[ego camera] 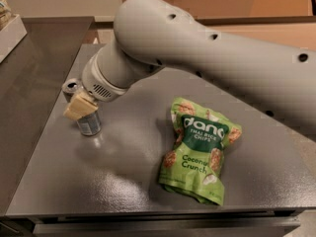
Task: Move redbull can near water bottle
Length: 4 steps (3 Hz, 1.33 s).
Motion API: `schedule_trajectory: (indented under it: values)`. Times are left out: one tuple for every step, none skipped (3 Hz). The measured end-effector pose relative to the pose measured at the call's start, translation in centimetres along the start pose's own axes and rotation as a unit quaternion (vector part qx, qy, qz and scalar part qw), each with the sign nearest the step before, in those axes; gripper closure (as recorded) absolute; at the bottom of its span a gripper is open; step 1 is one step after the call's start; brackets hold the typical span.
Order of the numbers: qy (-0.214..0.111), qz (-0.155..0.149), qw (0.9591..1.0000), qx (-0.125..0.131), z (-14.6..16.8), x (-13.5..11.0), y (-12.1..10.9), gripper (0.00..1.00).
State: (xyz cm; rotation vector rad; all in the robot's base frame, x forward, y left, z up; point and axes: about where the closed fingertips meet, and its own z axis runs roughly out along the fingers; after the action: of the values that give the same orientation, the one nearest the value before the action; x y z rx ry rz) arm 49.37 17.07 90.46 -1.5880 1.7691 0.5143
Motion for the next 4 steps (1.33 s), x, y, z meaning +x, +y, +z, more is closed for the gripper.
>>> schedule_trajectory:
  values:
    - [-0.006, 0.005, 1.0000, 0.005, -1.0, 0.3, -1.2, 0.63]
    - [-0.011, 0.008, 0.9999, 0.009, -1.8, 0.5, -1.9, 0.87]
    - [-0.016, 0.035, 0.9979, 0.052, -4.9, 1.0, -6.5, 1.00]
    - [-0.026, 0.072, 0.9916, 0.105, -8.2, 1.9, -12.5, 1.00]
